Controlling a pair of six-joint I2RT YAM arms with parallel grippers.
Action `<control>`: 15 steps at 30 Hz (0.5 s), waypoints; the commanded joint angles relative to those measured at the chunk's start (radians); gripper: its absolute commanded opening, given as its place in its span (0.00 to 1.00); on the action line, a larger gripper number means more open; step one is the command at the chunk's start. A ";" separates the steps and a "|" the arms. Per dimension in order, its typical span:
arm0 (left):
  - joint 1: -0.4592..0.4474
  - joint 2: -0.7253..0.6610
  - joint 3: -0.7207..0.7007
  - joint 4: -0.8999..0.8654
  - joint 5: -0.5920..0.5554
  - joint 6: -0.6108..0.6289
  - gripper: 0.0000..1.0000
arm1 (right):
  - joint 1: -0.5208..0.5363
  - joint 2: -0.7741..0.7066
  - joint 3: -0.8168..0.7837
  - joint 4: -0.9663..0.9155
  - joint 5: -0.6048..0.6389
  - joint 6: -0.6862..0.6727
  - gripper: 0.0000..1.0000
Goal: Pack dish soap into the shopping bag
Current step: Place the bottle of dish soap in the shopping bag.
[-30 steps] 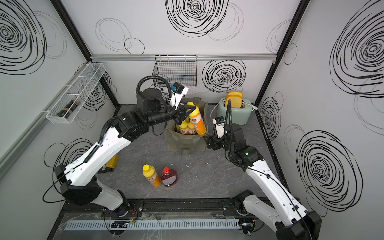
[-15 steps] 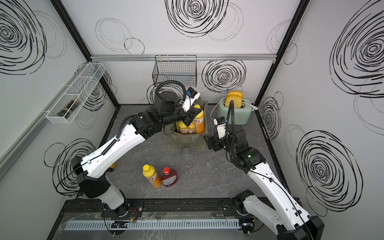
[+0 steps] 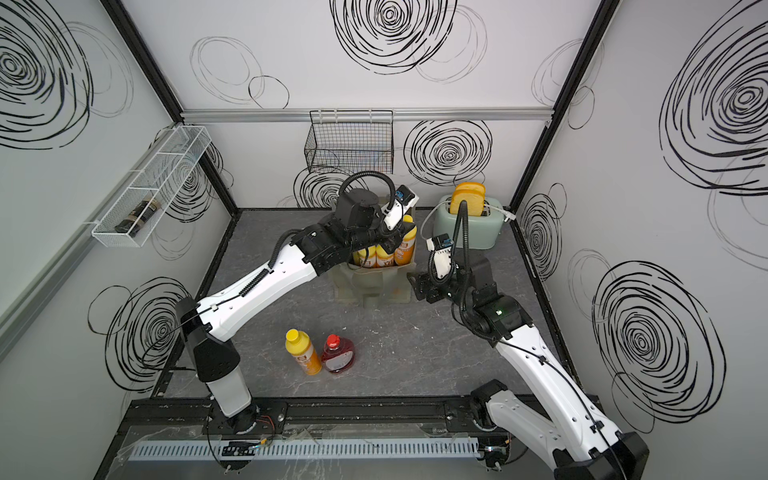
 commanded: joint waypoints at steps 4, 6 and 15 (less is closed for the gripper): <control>0.017 -0.015 0.035 0.243 -0.003 0.040 0.00 | 0.001 0.000 0.037 -0.006 0.003 0.001 0.78; 0.023 -0.023 0.002 0.262 0.000 0.031 0.00 | -0.001 -0.001 0.038 0.009 0.005 0.008 0.75; 0.055 -0.055 -0.129 0.333 0.032 -0.006 0.00 | -0.109 0.014 0.038 0.102 -0.117 0.056 0.68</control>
